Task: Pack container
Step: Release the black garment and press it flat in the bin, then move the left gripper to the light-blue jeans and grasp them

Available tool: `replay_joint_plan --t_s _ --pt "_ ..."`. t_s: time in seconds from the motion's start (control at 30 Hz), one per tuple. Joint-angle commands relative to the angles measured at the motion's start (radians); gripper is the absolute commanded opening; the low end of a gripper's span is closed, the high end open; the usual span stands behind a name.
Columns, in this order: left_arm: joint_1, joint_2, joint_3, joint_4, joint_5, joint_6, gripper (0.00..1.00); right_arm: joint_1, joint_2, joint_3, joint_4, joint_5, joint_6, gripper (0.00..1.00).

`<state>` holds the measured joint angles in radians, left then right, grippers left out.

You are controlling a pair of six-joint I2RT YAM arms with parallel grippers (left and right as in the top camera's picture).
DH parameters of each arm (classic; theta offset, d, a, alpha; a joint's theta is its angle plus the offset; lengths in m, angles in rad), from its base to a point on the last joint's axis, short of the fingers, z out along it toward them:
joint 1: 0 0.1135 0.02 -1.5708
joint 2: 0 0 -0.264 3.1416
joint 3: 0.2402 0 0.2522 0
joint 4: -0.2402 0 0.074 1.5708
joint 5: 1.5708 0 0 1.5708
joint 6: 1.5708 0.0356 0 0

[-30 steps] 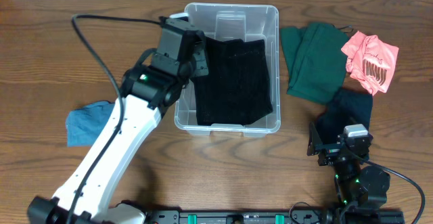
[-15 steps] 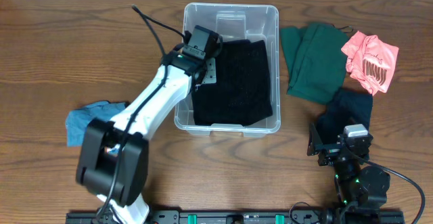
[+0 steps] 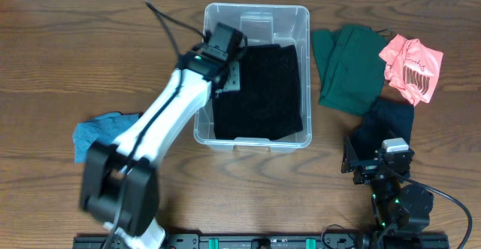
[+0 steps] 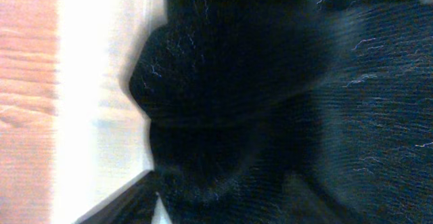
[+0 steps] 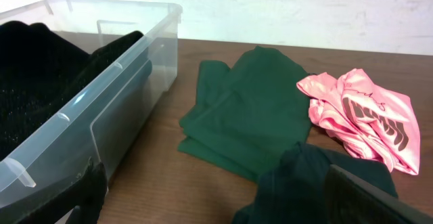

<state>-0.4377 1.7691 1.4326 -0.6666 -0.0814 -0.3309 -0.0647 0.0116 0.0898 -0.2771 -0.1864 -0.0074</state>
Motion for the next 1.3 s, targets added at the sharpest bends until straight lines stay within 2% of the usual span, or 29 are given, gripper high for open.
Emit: replay_joint_plan --t_s 0.0,0.03,0.13,0.2,0.37,0.53,0.6,0.7,0.77,0.97,1.13,1.27 --pt "0.007 -0.183 0.084 -0.011 -0.006 0.04 0.81 -0.006 -0.006 -0.002 -0.003 -0.005 0.011 0.99" --pt "0.012 -0.227 0.085 -0.01 -0.006 0.051 0.87 -0.006 -0.006 -0.002 -0.003 -0.005 0.011 0.99" --pt "0.048 -0.355 0.085 -0.026 -0.015 0.137 0.93 -0.006 -0.006 -0.002 -0.003 -0.005 0.011 0.99" --pt "0.095 -0.425 0.085 -0.066 -0.064 0.146 0.98 -0.006 -0.006 -0.002 -0.003 -0.005 0.011 0.99" --pt "0.299 -0.531 0.085 -0.212 -0.092 0.131 0.98 -0.006 -0.006 -0.002 -0.003 -0.005 0.011 0.99" --pt "0.499 -0.555 0.08 -0.362 -0.092 0.154 0.98 -0.006 -0.006 -0.002 -0.003 -0.005 0.011 0.99" --pt "0.589 -0.544 0.074 -0.419 -0.092 0.092 0.98 -0.006 -0.006 -0.002 -0.002 -0.005 0.011 0.99" --pt "0.748 -0.505 0.053 -0.514 -0.046 -0.066 0.98 -0.006 -0.006 -0.002 -0.003 -0.005 0.011 0.99" --pt "0.827 -0.478 0.027 -0.537 0.027 -0.079 0.98 -0.006 -0.006 -0.002 -0.003 -0.005 0.011 0.99" --pt "1.015 -0.412 -0.133 -0.475 0.177 -0.078 0.98 -0.006 -0.006 -0.002 -0.003 -0.005 0.011 0.99" --pt "1.129 -0.401 -0.303 -0.332 0.327 -0.071 0.98 -0.006 -0.006 -0.002 -0.003 -0.005 0.011 0.99" --pt "1.192 -0.401 -0.436 -0.209 0.374 -0.061 0.98 -0.006 -0.006 -0.002 -0.003 -0.005 0.011 0.99"
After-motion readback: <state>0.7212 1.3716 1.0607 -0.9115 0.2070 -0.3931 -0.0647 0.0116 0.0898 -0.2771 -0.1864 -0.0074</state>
